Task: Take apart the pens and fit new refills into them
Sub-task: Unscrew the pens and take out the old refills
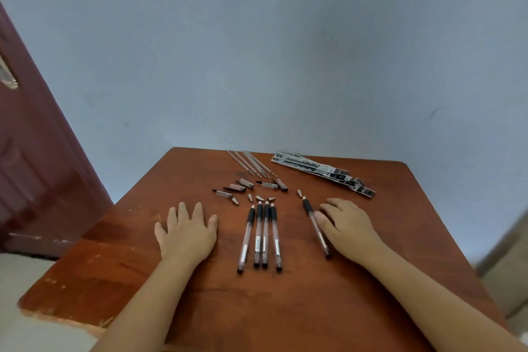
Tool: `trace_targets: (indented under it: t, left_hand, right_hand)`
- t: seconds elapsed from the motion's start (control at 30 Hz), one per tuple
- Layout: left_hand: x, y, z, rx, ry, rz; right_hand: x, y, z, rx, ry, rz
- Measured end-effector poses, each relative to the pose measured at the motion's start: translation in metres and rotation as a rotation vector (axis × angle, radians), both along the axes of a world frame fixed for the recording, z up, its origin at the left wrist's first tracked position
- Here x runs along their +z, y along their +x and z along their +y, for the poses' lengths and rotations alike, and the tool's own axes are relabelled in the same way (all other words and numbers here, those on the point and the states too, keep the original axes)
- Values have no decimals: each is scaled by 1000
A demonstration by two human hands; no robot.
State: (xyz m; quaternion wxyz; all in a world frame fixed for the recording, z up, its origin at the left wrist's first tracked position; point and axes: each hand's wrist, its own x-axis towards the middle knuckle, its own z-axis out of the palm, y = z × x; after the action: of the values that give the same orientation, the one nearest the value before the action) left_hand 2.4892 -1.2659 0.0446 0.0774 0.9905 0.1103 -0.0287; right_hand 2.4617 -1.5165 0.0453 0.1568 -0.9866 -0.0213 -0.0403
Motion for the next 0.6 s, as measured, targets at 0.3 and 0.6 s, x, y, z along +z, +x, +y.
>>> trace_targets:
  t: [0.3, 0.6]
  left_hand:
    - [-3, 0, -2, -16, 27, 16]
    - [-4, 1, -1, -31, 39, -11]
  right_hand:
    - [28, 73, 6, -68, -139, -198]
    - [10, 109, 1, -173, -228, -123]
